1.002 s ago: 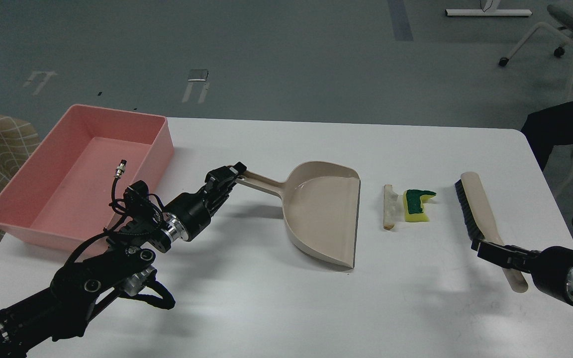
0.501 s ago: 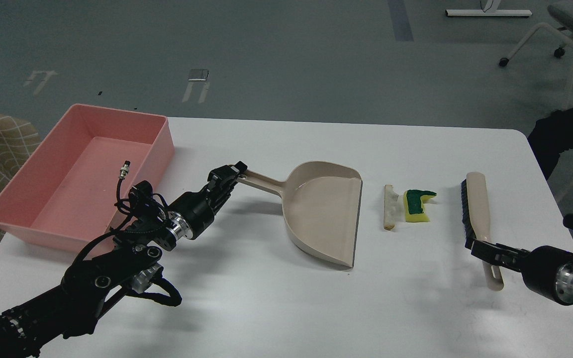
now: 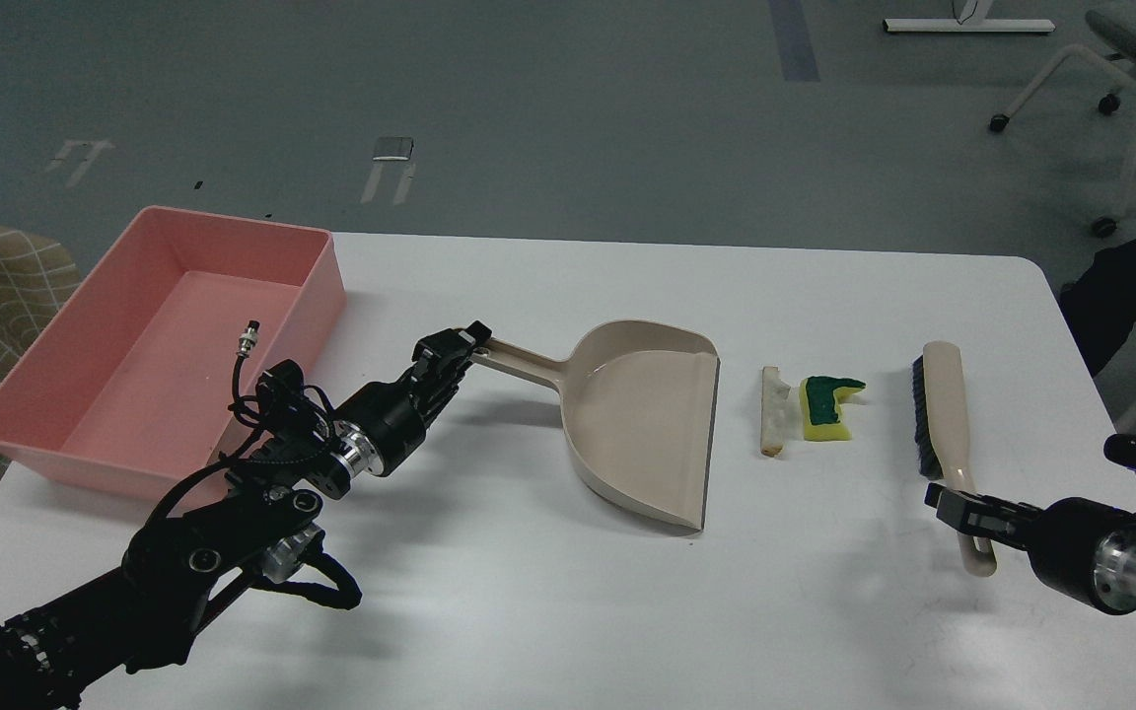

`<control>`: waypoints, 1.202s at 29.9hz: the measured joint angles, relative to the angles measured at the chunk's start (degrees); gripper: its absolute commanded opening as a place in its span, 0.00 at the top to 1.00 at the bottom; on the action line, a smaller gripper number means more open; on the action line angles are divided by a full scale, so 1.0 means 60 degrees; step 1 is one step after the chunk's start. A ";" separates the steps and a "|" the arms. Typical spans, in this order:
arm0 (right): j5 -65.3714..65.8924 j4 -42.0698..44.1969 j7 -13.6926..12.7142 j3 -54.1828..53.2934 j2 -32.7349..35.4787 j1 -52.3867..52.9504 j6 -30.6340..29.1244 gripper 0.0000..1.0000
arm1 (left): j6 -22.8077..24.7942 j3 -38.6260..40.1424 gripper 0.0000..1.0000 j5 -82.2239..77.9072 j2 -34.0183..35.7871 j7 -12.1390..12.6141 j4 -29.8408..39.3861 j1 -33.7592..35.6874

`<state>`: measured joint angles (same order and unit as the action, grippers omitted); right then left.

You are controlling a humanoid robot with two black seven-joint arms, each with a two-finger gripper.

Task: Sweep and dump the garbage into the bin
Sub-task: 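Sweep the sponge and white item into the dustpan with the brush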

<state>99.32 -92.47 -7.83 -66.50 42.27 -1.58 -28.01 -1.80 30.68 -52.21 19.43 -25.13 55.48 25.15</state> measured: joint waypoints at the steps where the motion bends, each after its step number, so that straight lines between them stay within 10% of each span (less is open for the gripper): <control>1: 0.0000 -0.0003 0.0000 0.0000 0.0018 0.0000 0.0000 0.84 | 0.0003 0.0000 1.00 0.0000 0.0001 0.0000 0.0007 0.0000; 7: 0.0000 -0.0064 0.0002 -0.0003 0.0048 -0.0031 0.0000 0.99 | 0.0007 -0.0002 1.00 0.0000 0.0001 -0.0010 0.0088 -0.0012; 36: -0.0091 0.0132 -0.0530 0.3997 -0.2815 0.4195 -0.0001 0.99 | 0.0035 0.0104 1.00 0.0308 0.0066 -0.0063 0.0101 -0.0001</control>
<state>98.78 -91.68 -11.01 -42.52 25.38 23.60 -28.01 -1.60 31.31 -50.36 19.83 -25.51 56.09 25.15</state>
